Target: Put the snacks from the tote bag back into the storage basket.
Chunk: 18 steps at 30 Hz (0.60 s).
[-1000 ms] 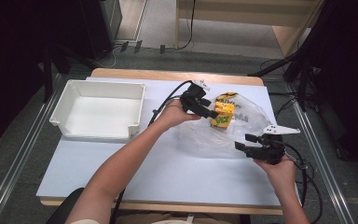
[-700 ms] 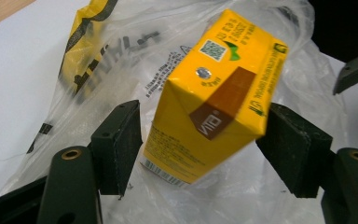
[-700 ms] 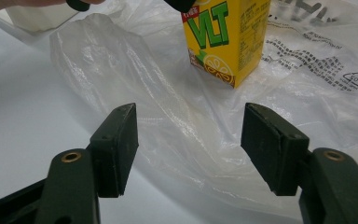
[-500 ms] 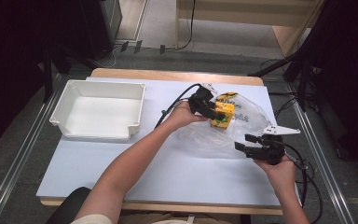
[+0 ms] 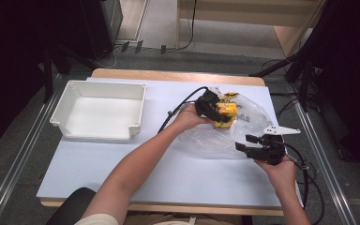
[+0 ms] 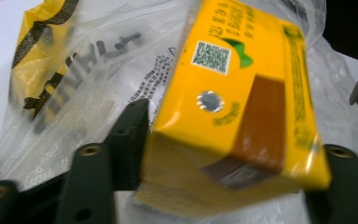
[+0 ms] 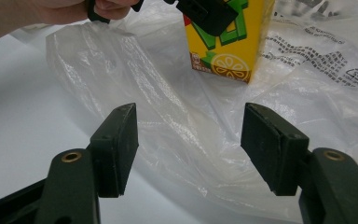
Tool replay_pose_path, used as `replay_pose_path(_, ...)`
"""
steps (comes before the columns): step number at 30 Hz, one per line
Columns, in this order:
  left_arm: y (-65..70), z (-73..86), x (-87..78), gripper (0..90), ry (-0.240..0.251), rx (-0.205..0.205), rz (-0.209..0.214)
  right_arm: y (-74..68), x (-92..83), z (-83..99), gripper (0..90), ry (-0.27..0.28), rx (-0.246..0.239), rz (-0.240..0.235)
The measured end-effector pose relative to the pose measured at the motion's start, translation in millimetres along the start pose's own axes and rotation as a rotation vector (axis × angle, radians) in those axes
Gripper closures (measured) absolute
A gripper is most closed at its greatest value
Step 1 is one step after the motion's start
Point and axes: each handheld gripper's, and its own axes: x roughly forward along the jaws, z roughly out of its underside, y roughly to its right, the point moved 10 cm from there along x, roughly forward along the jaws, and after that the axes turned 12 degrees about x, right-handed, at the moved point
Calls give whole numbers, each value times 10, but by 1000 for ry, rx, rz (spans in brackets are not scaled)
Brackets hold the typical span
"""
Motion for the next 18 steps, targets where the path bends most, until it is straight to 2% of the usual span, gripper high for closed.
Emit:
replay_pose_path(5, 10, -3, -17, 501, -33, 59, -38, 2, 2, -1, 378, -1, -1, 1)
replay_pose_path(7, 4, -8, -29, 516, -39, 51, -46, 1, 1, -3, 379, 2, 1, 1)
replay_pose_path(9, 12, -4, -50, 522, -38, 15, -24, -1, -4, -7, 379, 3, 3, -1)
replay_pose_path(10, 20, -4, -56, 525, -39, 11, -19, -1, -7, -10, 379, 6, 0, -2)
replay_pose_path(14, 48, -24, -101, 527, -49, 24, -22, -2, -5, -9, 379, 5, 0, -4)
replay_pose_path(18, 67, -89, -197, 527, -35, 23, -22, -7, -10, -10, 379, 6, 0, -5)
